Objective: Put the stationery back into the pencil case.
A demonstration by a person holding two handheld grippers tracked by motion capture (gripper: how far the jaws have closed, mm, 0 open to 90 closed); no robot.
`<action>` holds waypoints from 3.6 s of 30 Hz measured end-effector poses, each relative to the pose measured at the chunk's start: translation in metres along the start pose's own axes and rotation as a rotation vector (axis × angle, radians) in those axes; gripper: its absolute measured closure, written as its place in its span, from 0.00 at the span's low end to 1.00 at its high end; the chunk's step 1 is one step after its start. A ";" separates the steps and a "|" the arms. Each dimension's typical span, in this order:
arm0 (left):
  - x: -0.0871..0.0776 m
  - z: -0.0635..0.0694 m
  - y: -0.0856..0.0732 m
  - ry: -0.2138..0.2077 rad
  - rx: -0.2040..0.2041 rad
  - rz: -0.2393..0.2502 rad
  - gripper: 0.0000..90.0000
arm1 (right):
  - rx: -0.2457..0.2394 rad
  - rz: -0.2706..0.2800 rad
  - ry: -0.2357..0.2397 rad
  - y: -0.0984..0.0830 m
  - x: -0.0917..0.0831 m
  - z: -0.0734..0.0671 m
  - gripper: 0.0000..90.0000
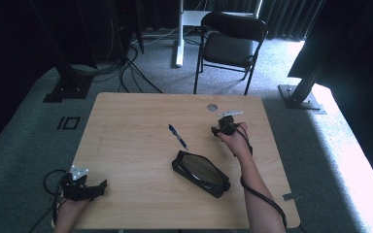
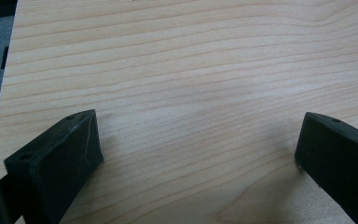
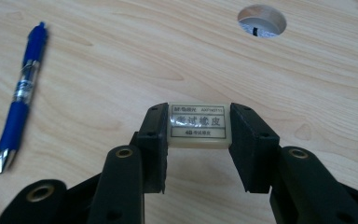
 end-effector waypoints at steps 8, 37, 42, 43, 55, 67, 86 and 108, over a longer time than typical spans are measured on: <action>0.000 0.000 0.000 0.000 0.000 0.000 0.01 | -0.032 0.033 0.055 0.005 -0.019 -0.009 0.66; 0.000 0.000 0.000 0.000 0.000 0.000 0.01 | -0.196 0.129 0.249 0.023 -0.098 -0.045 0.66; 0.000 0.000 0.000 0.000 0.001 0.000 0.01 | -0.223 0.148 0.284 0.024 -0.111 -0.052 0.66; 0.000 0.000 0.000 0.000 0.001 -0.001 0.01 | -0.235 0.151 0.298 0.024 -0.113 -0.053 0.66; 0.000 0.000 0.000 0.000 0.001 0.001 0.01 | -0.333 0.139 0.433 0.015 -0.128 -0.075 0.66; 0.000 0.000 0.000 0.000 0.001 0.001 0.01 | -0.402 0.041 0.500 -0.005 -0.119 -0.093 0.66; 0.000 0.000 0.000 0.000 0.001 0.000 0.01 | -0.499 -0.087 0.520 -0.025 -0.101 -0.105 0.66; 0.000 0.000 0.000 0.000 0.000 0.000 0.01 | -0.565 -0.187 0.542 -0.031 -0.083 -0.118 0.65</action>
Point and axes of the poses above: each handheld gripper's, and its own axes: x roughly forward along the jaws, y roughly out of its top, z roughly to its right, the point moved 1 cm from there along x, roughly forward along the jaws, and after that the axes turned 9 degrees about z, right-handed, at the moved point
